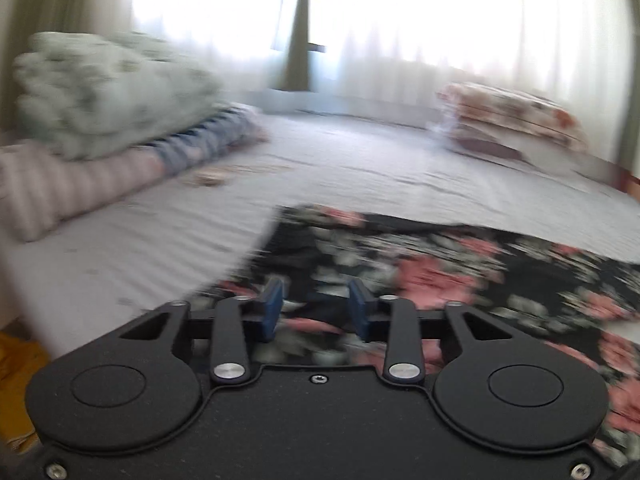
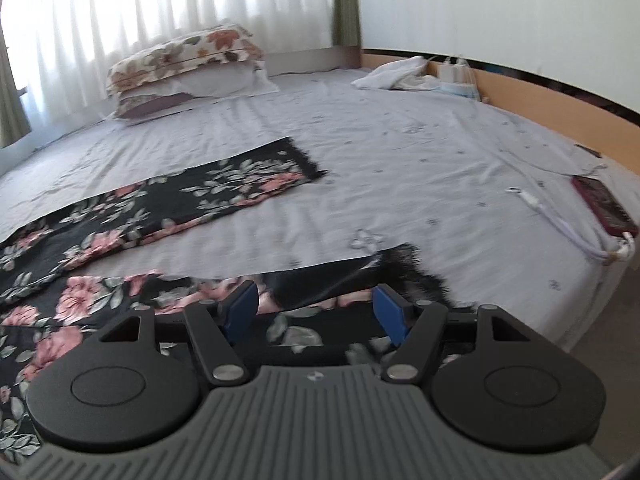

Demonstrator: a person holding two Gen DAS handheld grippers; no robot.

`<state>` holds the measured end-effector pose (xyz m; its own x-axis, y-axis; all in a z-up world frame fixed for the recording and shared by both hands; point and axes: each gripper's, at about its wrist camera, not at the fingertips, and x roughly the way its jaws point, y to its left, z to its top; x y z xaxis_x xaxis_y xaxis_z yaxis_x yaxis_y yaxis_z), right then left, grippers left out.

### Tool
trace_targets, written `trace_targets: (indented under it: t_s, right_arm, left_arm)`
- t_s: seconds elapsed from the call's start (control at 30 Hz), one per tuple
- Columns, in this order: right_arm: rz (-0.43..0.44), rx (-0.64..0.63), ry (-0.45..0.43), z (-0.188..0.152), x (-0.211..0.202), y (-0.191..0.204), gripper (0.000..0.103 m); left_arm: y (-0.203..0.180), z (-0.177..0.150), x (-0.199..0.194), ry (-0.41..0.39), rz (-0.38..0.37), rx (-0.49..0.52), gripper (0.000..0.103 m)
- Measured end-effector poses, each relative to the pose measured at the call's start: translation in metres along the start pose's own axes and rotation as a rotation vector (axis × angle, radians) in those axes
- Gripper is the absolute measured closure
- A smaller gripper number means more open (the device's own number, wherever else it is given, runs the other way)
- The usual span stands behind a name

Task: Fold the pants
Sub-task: 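Lift the waistband and lace hem together and lay them over the pants, then open both tools to release the folded pants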

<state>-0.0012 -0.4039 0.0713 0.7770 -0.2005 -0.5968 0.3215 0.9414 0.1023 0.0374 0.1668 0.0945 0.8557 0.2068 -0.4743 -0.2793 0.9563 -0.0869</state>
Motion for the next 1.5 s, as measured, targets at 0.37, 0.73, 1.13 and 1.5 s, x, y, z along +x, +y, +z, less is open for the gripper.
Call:
trace_targets:
  t_s: [0.37, 0.73, 1.13, 1.5]
  right_arm:
    - [0.217, -0.210, 0.173, -0.038, 0.059, 0.120, 0.058]
    - [0.198, -0.160, 0.181, -0.016, 0.109, 0.122, 0.063]
    - [0.280, -0.071, 0.126, 0.014, 0.131, 0.116, 0.043]
    - [0.315, -0.440, 0.157, -0.027, 0.107, 0.124, 0.026]
  left_arm:
    - [-0.171, -0.070, 0.042, 0.334, -0.511, 0.285, 0.083]
    - [-0.220, -0.060, 0.104, 0.317, -0.445, 0.340, 0.088]
    - [-0.241, -0.030, 0.130, 0.282, -0.440, 0.342, 0.086]
    - [-0.254, -0.069, 0.091, 0.166, -0.605, 0.651, 0.019]
